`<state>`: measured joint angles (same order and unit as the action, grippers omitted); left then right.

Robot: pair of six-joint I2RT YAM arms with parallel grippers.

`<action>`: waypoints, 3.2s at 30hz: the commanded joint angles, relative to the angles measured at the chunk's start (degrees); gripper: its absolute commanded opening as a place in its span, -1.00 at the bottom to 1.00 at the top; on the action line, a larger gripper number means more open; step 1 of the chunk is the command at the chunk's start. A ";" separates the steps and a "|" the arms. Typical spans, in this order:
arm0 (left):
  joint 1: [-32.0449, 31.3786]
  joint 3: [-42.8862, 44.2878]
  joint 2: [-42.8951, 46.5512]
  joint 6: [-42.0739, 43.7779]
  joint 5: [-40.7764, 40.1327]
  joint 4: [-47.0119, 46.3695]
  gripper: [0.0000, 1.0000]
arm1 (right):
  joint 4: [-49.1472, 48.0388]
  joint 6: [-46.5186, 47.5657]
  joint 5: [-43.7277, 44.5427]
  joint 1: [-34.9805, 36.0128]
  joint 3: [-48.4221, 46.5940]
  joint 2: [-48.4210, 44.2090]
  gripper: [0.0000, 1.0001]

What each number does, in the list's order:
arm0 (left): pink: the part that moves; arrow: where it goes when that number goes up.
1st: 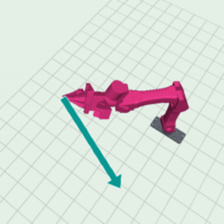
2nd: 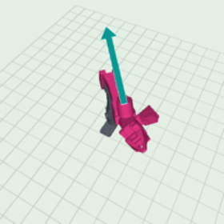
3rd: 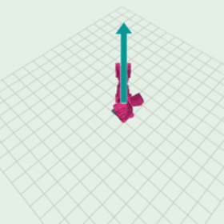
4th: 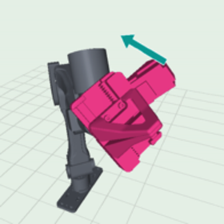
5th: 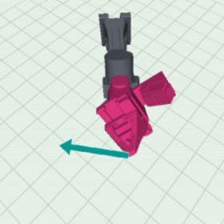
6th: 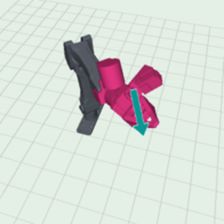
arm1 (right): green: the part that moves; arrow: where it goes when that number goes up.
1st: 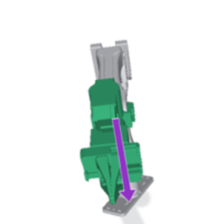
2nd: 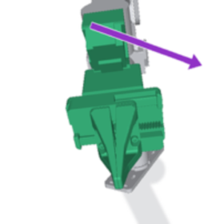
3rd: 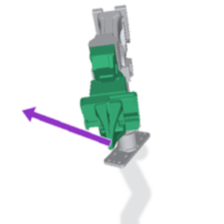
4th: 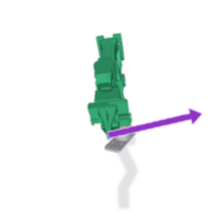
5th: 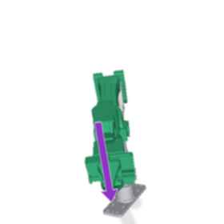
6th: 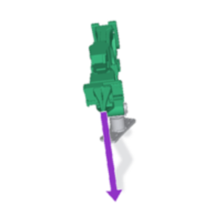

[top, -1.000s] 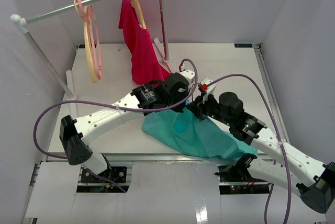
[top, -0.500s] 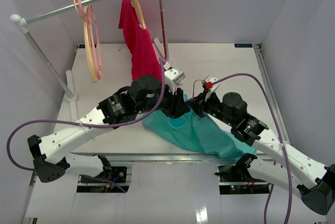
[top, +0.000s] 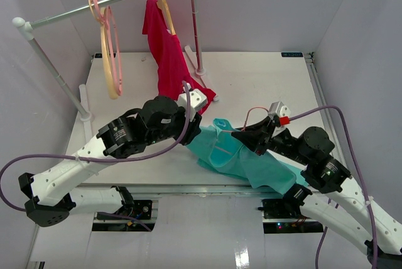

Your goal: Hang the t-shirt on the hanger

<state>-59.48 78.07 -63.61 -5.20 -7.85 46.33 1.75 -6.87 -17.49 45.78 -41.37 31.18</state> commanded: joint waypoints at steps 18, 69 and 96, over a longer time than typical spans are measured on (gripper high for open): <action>-0.19 -1.52 6.22 11.79 24.38 4.03 0.04 | 0.54 0.01 -11.60 0.19 -6.35 1.78 -0.84; -0.19 -6.37 5.15 24.23 42.58 4.47 0.22 | 3.17 6.42 -21.03 0.19 -2.29 -2.18 -0.85; -0.19 -11.23 1.42 17.06 34.14 -3.08 -1.00 | -5.21 1.75 -14.36 0.19 -2.96 3.99 -0.84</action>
<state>-59.24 66.72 -61.41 14.58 27.83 45.08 2.10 -4.23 -36.28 45.70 -41.50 32.89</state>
